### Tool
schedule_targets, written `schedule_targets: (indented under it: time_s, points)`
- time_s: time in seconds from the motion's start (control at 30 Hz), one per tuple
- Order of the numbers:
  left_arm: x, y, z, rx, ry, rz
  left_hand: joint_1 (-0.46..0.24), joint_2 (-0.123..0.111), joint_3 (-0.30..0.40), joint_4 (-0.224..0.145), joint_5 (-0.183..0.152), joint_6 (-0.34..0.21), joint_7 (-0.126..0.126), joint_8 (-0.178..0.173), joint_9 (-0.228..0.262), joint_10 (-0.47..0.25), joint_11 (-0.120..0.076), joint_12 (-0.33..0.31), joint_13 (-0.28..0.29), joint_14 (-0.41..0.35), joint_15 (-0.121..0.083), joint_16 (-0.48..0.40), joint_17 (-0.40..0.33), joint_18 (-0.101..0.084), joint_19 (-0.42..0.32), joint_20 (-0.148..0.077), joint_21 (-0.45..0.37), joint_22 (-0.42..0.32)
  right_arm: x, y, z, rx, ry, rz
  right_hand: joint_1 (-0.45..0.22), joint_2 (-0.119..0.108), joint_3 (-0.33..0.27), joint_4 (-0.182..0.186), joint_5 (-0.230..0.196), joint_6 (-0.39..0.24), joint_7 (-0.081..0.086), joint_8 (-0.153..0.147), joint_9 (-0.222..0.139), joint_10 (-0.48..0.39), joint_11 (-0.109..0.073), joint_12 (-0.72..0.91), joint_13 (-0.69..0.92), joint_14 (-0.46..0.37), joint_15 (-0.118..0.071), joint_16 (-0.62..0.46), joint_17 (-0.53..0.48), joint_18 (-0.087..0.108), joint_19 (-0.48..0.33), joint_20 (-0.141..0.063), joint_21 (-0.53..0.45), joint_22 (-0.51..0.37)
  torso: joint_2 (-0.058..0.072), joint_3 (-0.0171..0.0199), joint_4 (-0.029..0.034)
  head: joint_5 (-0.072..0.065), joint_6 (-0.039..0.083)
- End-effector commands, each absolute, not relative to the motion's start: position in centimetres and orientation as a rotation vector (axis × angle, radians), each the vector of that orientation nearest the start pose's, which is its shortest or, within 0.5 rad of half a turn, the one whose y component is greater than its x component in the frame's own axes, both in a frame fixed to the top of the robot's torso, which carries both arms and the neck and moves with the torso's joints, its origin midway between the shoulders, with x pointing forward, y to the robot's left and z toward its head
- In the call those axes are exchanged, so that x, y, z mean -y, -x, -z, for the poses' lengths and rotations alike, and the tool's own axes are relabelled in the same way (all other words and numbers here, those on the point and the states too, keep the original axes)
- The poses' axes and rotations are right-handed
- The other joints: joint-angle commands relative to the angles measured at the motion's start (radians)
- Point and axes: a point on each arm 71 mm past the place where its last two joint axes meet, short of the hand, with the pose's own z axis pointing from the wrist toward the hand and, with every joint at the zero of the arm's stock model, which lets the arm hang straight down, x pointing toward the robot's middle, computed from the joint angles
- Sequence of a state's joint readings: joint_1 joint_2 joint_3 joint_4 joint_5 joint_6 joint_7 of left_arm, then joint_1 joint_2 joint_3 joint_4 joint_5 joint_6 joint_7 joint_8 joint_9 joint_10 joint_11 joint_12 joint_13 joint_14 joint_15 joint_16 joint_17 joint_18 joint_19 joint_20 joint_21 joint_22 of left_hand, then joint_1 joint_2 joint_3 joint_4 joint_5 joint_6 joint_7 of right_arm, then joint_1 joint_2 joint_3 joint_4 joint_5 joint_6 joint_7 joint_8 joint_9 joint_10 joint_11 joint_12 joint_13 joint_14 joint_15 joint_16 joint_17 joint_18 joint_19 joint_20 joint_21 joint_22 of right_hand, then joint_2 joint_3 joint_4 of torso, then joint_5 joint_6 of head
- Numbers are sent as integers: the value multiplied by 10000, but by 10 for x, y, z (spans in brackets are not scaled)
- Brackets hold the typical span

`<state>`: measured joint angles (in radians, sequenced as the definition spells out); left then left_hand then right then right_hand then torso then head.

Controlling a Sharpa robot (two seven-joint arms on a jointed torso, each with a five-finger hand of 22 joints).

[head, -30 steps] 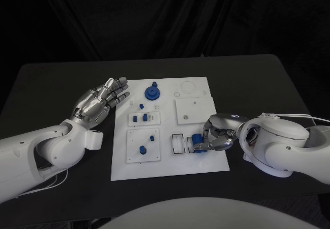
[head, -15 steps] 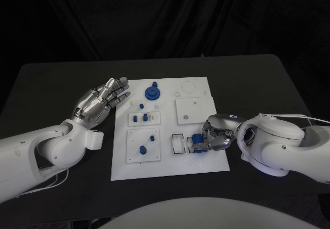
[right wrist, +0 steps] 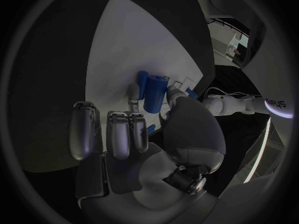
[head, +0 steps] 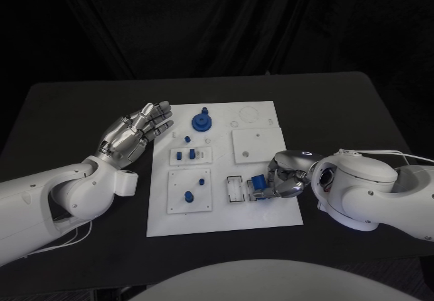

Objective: Assemble the parts on the task board

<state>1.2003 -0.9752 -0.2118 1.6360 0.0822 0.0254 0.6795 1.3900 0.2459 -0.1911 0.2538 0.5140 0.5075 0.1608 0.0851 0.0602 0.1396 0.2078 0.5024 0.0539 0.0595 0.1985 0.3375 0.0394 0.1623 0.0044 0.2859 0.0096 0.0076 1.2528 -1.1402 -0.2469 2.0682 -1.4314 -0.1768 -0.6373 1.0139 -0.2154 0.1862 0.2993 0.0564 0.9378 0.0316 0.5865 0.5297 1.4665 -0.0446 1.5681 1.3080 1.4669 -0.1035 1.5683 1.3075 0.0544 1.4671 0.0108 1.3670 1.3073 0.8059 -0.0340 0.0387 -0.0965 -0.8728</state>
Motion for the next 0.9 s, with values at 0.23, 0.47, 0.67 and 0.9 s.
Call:
schedule_targets:
  time_s: [0.23, 0.47, 0.67, 0.9]
  points:
    - [-231, -433, 209, -13641, 10911, 19650, 114, -15, 38, -34, 82, 67, 641, 50, 15, 57, 41, 124, 18, 3, 89, 95, 21, -40, -2, 67, -19, 2, 217, -350, 210, -20960, 333, -3193, 137, 22, -32, -24, -68, -56, 32, -88, -25, 1043, 104, 27, 2628, 1039, 99, 25, 2633, -52, 175, 49, -48, 1978, 5, 0, 4, 36, 2]
    - [-231, -433, 210, -13694, 10946, 19628, 115, -17, 41, -36, 84, 73, 646, 54, 16, 65, 48, 136, 19, 7, 94, 108, 23, -45, -3, 67, -21, 0, 216, -350, 209, -20844, 335, -3403, 240, 40, -14, -27, -69, -56, 40, -121, -40, 1043, 114, 27, 2628, 1039, 109, 25, 2633, -59, 184, 57, -22, 1986, 4, -5, -4, 57, 2]
    - [-231, -433, 211, -13758, 10985, 19602, 115, -17, 41, -36, 84, 73, 646, 54, 16, 65, 48, 136, 19, 7, 94, 108, 23, -45, -3, 67, -21, 0, 214, -350, 207, -20660, 236, -3658, 238, 55, -13, -16, -67, -48, 42, -125, -42, 1043, 116, 27, 2628, 1039, 112, 25, 2633, -62, 190, 59, -8, 1991, -1, -2, 0, 35, 2]
    - [-231, -433, 212, -13847, 11032, 19590, 116, -22, 43, -38, 86, 67, 654, 55, 15, 72, 59, 143, 20, 12, 99, 120, 24, -51, -4, 68, -22, -2, 211, -350, 205, -20431, 131, -3963, 93, 63, -60, -9, -63, -43, 58, -163, -59, 1043, 130, 27, 2628, 1039, 124, 25, 2633, -63, 192, 71, -1, 1993, 2, -3, -1, 45, 2]
